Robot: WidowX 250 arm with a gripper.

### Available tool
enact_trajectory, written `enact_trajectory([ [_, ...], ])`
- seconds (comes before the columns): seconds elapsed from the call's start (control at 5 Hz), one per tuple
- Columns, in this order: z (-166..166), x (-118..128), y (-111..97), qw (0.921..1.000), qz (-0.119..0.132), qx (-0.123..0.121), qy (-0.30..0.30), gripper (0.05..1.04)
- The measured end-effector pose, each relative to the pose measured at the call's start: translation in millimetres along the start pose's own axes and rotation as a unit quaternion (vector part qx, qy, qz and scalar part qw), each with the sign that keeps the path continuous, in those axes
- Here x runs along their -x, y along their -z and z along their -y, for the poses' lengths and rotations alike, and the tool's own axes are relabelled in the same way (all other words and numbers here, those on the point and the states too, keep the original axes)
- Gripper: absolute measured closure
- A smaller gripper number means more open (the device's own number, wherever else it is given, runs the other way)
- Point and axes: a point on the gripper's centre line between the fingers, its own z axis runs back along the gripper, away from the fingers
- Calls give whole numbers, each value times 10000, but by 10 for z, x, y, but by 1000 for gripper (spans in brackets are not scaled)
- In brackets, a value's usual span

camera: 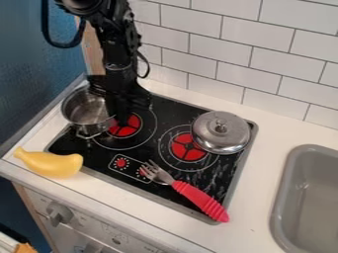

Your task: Move the silver pot in between two burner

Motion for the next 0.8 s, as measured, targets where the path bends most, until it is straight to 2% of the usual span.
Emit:
enact_trajectory([
  [0.2, 102, -36, -134, 9997, 101, -202, 68, 1011],
  [0.4, 282, -79, -266, 9987, 308, -274, 292, 1017],
  [0.6, 398, -89, -375, 9979, 447, -266, 386, 1018],
  [0.8, 571, -9, -408, 9969, 467, -275, 575, 1018],
])
